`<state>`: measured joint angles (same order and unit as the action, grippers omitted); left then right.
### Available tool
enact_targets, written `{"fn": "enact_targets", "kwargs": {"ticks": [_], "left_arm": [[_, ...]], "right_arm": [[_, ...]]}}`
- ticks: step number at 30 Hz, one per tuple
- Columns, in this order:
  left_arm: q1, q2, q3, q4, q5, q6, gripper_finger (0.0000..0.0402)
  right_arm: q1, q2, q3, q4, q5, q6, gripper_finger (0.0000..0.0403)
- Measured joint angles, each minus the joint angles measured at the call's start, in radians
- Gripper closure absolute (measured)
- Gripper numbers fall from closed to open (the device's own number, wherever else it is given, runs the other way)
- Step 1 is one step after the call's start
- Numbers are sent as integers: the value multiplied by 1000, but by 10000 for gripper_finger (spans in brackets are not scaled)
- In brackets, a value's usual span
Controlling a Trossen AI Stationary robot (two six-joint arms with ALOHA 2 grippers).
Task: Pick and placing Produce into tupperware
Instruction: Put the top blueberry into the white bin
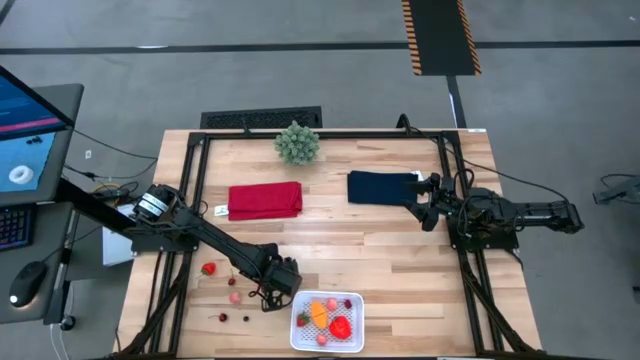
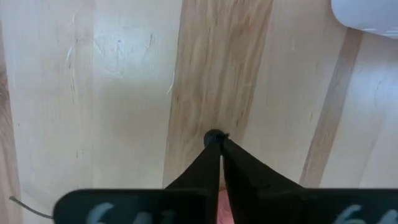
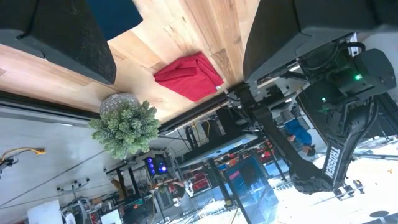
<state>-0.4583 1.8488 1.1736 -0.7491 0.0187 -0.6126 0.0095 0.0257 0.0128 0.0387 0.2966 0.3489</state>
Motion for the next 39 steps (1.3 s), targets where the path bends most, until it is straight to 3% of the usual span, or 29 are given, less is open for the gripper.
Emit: {"fn": "enact_targets", "kwargs": {"ticks": [14, 23, 30, 39], "left_arm": [[0, 2, -25, 40, -31, -12, 267], [0, -3, -77, 92, -21, -47, 221], [1, -1, -78, 67, -24, -74, 232], [3, 0, -80, 56, -31, -73, 315]], "right_arm": [[0, 0, 0, 0, 0, 0, 29], [0, 0, 0, 0, 0, 0, 29], [0, 0, 0, 0, 0, 0, 29], [0, 0, 0, 0, 0, 0, 29]]}}
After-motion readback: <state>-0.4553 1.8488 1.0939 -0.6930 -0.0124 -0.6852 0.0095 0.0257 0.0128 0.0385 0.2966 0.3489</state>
